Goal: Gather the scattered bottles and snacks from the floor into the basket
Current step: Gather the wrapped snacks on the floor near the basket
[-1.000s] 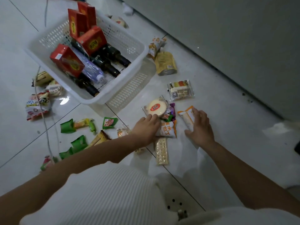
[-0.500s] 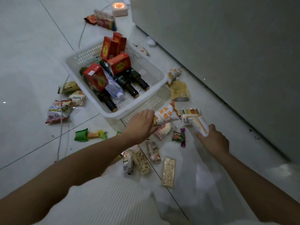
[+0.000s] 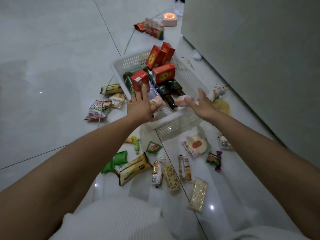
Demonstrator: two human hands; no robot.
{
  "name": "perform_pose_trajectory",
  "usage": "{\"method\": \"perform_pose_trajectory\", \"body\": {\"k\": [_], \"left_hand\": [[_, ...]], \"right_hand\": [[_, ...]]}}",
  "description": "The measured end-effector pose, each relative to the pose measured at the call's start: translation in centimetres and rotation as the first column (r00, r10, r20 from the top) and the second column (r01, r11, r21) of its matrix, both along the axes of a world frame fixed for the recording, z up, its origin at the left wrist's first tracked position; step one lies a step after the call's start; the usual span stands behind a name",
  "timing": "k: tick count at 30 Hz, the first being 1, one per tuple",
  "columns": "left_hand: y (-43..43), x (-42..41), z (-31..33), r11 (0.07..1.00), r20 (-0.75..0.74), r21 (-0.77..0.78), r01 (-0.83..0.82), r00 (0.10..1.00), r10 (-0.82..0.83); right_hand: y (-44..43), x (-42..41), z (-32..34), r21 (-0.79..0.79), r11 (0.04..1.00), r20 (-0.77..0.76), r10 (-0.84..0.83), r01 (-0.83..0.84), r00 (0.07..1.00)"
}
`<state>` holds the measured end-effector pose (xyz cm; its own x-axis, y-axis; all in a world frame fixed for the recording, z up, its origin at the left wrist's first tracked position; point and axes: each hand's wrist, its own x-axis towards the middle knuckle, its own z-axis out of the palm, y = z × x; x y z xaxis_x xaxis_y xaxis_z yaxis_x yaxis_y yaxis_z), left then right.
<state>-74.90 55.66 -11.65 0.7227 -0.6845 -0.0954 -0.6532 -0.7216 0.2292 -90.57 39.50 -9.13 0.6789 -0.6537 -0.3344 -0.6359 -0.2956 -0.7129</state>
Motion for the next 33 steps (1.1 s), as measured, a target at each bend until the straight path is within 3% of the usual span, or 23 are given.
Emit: {"method": "perform_pose_trajectory", "body": {"k": [2,5,7,10,12,15,18,21,23,26,30,33], "left_hand": [[0.6,-0.6,-0.9,0.998,-0.045,-0.005,0.067,0.997,-0.067],[2.0,-2.7,-2.6,0.951,0.079,-0.046,0.307,0.950,-0.303],[2.7,-4.0,-3.9,0.871,0.209,-0.004,0.492,0.852,-0.480],[3.4,-5.7,-6.1,0.700,0.348,0.107,0.706,0.632,-0.692],[3.9,-6.7,-7.5,0.600,0.343,0.168,0.782,0.525,-0.779],[3.9,-8.1,-9.1,0.520,0.240,0.217,0.826,0.472,-0.848],[2.8,-9.1,-9.9,0.425,0.128,0.248,0.871,0.405,-0.905],[1.7,-10.1,-10.4,0.287,0.067,0.277,0.917,0.280,-0.958],[1.5,-10.8,-10.7,0.216,0.052,0.328,0.920,0.211,-0.976],[1.4,-11.7,-10.7,0.206,0.019,0.373,0.905,0.214,-0.977],[1.3,-12.3,-10.4,0.319,0.002,0.356,0.878,0.341,-0.940],[1.3,-12.3,-10.4,0.403,0.019,0.366,0.839,0.426,-0.905]], "right_hand": [[0.2,-1.3,-1.4,-0.055,0.998,-0.017,-0.004,0.003,1.000],[0.4,-5.0,-4.5,-0.113,0.993,-0.068,-0.019,0.011,0.997],[0.6,-7.7,-6.6,-0.148,0.989,-0.161,-0.033,0.009,0.986],[1.3,-11.7,-9.1,-0.160,0.986,-0.267,-0.090,0.047,0.960],[2.5,-14.1,-10.3,-0.163,0.986,-0.300,-0.074,0.026,0.951],[5.3,-17.6,-12.1,-0.233,0.969,-0.351,-0.007,-0.080,0.936],[7.7,-20.7,-13.7,-0.336,0.881,-0.395,0.188,-0.332,0.899],[8.9,-22.6,-14.7,-0.415,0.705,-0.420,0.411,-0.574,0.809],[9.0,-22.9,-15.2,-0.444,0.615,-0.444,0.480,-0.651,0.756],[8.5,-22.3,-15.3,-0.471,0.526,-0.477,0.523,-0.708,0.706],[7.8,-21.5,-15.0,-0.476,0.366,-0.551,0.585,-0.800,0.595],[7.5,-21.1,-14.9,-0.438,0.347,-0.591,0.584,-0.829,0.556]]}}
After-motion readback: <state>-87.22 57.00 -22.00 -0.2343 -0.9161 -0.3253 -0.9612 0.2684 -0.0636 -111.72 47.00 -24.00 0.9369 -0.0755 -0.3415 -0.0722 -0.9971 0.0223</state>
